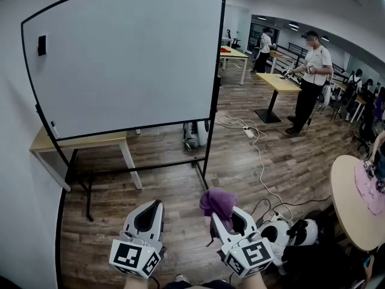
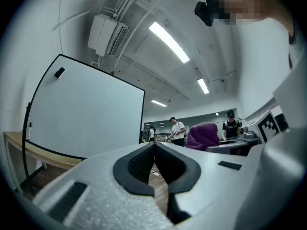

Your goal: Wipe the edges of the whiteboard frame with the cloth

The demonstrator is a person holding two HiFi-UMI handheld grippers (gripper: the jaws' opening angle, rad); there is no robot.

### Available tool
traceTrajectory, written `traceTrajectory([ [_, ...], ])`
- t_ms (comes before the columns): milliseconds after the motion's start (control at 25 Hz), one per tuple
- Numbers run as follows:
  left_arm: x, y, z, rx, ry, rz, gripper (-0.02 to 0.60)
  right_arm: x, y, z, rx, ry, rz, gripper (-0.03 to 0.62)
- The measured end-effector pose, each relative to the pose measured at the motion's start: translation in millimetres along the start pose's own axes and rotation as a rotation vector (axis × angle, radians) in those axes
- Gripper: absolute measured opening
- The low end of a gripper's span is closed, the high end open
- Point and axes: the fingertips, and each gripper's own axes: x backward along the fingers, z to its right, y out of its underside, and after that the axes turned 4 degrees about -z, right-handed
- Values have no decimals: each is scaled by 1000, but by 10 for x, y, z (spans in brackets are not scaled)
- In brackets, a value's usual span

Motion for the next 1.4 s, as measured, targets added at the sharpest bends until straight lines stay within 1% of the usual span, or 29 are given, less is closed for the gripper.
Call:
traceTrajectory([
  [480, 92, -24, 13, 0, 27, 3, 18, 42, -11, -120, -1, 5, 2, 124],
  [680, 97, -41, -37, -7, 47, 11, 18, 13, -19, -157, -4, 28, 5, 124],
  [960, 67, -79, -85, -5, 75, 24, 17, 8, -107, -235, 72, 37, 24, 123],
  [1120, -18, -92, -64, -7, 99, 27, 18, -10, -134, -187, 41, 35, 23, 118],
  [1400, -243, -95, -115, 18, 115, 40, 18, -227, -84, -13, 61, 52, -9, 120],
])
